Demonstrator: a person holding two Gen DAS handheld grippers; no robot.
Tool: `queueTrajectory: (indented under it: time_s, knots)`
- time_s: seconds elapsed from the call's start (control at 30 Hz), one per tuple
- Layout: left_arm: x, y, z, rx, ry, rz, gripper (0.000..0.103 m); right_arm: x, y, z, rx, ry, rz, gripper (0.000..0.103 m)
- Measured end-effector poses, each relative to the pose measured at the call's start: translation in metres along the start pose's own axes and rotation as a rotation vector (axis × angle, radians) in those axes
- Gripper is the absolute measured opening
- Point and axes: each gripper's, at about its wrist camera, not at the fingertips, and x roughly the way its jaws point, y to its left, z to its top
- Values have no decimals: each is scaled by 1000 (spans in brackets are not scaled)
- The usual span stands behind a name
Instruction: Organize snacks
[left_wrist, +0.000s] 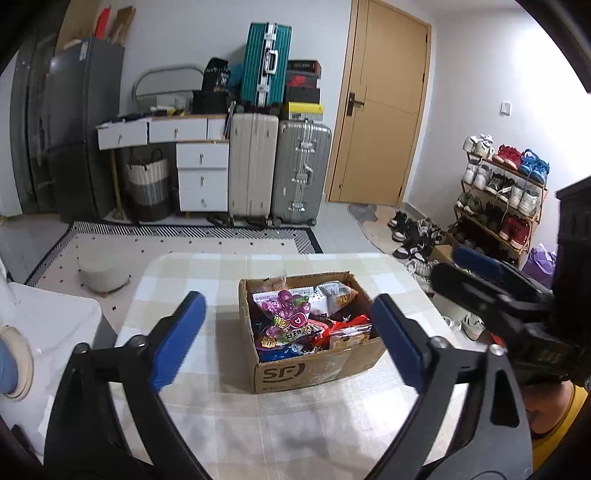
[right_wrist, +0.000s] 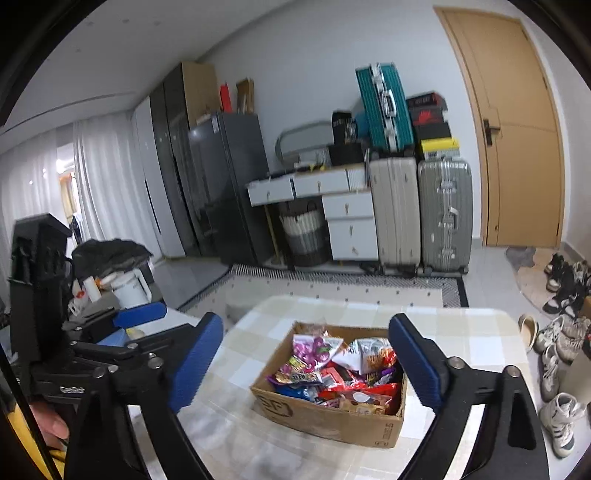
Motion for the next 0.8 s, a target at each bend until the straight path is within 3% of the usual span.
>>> queueTrajectory:
  time_s: [0.17,0.4,0.67,0.8]
  knots:
    - [-59,-6,-8,-1,-74,2,102,-52,15,-4,-6,-72,-25,102]
    - [-131,-11,-41,5,-131,33,102,-112,30,-32,10,-109,-70,102]
    - [-183,1,-87,-20,-184,94,102,-163,45,-72,5,-192,-109,102]
    - [-187,11,-110,-58,-190,106,102,-169,53,-99,-36,-202,-139,102]
